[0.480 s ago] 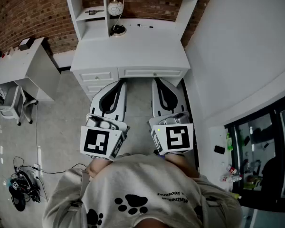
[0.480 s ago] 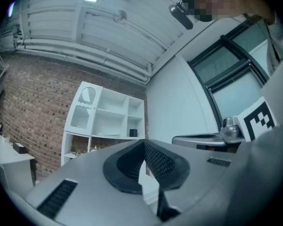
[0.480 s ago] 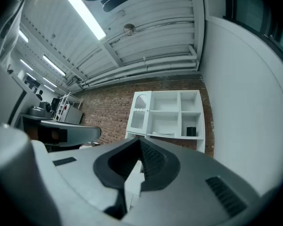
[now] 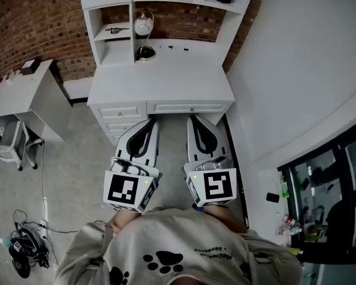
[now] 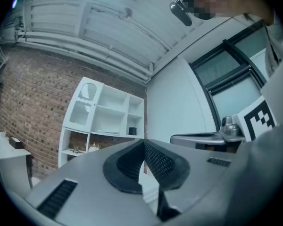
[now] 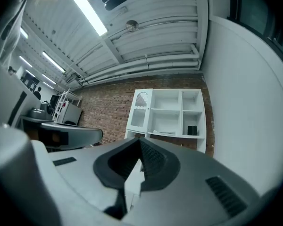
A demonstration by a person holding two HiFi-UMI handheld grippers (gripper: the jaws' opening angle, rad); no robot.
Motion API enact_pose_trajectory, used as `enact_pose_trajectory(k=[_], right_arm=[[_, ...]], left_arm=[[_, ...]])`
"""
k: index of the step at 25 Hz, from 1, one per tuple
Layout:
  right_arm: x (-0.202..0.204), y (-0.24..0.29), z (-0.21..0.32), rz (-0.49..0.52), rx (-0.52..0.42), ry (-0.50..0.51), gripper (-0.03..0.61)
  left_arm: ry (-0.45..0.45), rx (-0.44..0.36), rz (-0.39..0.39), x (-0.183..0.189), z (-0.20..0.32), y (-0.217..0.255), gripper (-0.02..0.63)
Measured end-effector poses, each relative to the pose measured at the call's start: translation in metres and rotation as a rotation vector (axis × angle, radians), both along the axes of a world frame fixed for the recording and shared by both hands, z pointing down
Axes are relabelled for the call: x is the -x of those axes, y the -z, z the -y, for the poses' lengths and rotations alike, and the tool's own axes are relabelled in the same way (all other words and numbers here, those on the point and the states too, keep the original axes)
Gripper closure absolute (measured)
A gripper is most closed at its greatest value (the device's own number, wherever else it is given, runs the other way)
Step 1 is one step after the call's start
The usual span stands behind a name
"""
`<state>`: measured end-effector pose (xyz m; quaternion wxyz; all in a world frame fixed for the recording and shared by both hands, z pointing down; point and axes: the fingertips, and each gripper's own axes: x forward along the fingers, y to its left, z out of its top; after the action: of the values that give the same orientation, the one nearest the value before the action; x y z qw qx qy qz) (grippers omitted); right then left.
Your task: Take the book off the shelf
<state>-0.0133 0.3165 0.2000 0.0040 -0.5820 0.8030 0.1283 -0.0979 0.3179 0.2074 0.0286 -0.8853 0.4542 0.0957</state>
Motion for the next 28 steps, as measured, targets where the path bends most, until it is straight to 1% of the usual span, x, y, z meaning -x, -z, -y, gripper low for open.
enact_pose_trajectory(k=[3,6,12,15,21,28], right_arm=[[-0.001,-0.004,0.003,0.019,0.014,-0.012,0.563],[0.000,-0.002,0.005,0.042,0.003,-0.009,0.561],[0.021,-0.008,0.003,0.027,-0.003,0.013,0.561],[0.026,-0.007,0.007,0.026,-0.015,0.028,0.561],[0.035,-0.005,0.023,0.022,-0.033,0.049,0.561],[0.022,-0.006,0.059,0.034,-0.062,0.055,0.560]], left_arm=[[-0.018,0.026,-0.004,0.001,0.005,-0.006,0.607],[-0.026,0.024,0.003,0.004,0.008,-0.007,0.607],[-0.022,0.036,-0.002,0.019,0.009,-0.014,0.606],[-0.003,0.051,0.007,0.027,0.014,-0.017,0.606],[0.005,0.027,-0.012,0.033,0.031,-0.016,0.607],[0.020,0.008,-0.008,0.024,0.064,-0.018,0.607]])
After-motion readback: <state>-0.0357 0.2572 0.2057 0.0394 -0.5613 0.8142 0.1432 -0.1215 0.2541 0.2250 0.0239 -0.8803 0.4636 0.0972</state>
